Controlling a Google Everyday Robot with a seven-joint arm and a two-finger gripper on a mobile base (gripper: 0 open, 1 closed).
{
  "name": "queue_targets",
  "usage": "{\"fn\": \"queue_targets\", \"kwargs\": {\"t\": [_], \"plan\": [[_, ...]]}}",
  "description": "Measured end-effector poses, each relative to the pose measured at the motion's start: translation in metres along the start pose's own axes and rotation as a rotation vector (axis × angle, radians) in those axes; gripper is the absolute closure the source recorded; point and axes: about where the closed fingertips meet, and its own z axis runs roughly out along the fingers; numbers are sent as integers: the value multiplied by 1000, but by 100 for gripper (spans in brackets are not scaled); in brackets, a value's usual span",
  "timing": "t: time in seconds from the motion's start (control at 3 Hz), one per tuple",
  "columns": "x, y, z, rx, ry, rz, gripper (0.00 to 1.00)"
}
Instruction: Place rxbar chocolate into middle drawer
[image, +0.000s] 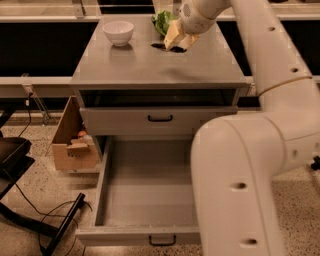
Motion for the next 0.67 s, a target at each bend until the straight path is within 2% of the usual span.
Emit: {"fn": "queue_targets", "kwargs": {"t": [0.33,0.67], "plan": [[19,-14,-68,14,-80,-3,100],[37,-11,-161,77,-226,-11,100]]}}
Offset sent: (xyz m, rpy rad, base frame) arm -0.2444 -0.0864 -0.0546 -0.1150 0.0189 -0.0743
